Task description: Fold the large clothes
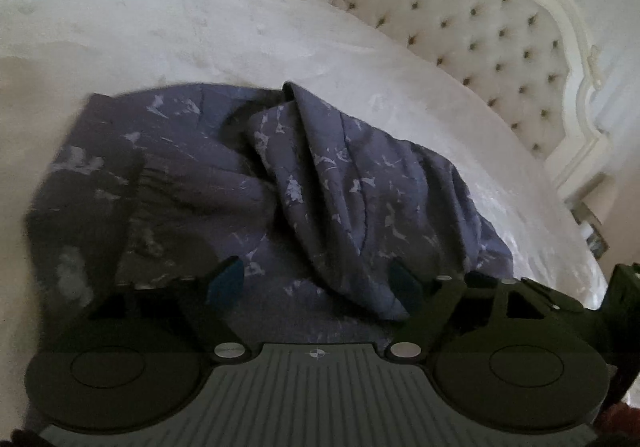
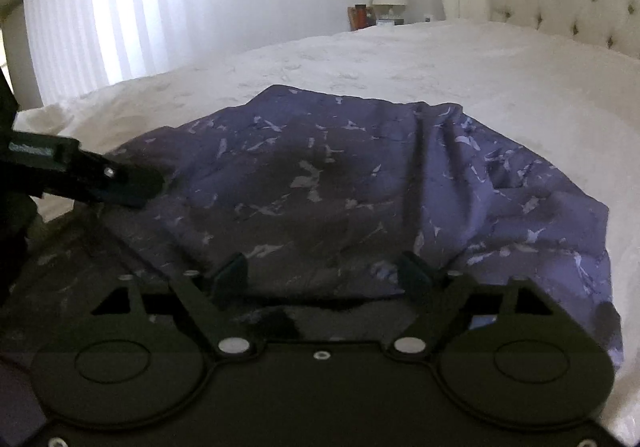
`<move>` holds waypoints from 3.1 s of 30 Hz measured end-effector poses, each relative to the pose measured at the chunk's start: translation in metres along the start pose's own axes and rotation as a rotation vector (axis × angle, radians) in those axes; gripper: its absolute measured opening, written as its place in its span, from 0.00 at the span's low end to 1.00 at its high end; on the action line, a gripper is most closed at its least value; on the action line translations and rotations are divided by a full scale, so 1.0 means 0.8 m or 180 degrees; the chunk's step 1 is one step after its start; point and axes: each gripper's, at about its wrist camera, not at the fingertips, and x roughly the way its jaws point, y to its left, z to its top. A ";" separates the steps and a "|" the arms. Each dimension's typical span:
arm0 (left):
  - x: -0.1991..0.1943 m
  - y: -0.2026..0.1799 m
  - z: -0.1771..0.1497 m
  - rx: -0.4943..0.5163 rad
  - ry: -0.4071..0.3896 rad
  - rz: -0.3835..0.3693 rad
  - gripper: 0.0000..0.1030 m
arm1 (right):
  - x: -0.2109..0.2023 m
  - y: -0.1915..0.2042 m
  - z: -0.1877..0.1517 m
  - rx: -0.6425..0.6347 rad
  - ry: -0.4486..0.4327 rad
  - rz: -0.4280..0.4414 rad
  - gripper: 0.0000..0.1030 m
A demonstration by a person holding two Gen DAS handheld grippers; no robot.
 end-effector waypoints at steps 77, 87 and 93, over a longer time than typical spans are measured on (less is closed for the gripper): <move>-0.197 0.039 -0.192 0.0107 0.0874 0.0738 1.00 | -0.211 0.000 -0.160 0.1616 0.1596 0.0115 1.00; -0.190 0.030 -0.194 0.0236 0.0857 0.0881 1.00 | -0.194 0.002 -0.160 0.1520 0.1699 0.0070 1.00; -0.191 0.028 -0.193 0.0255 0.0920 0.0880 0.99 | -0.196 -0.004 -0.161 0.1622 0.1602 0.0103 1.00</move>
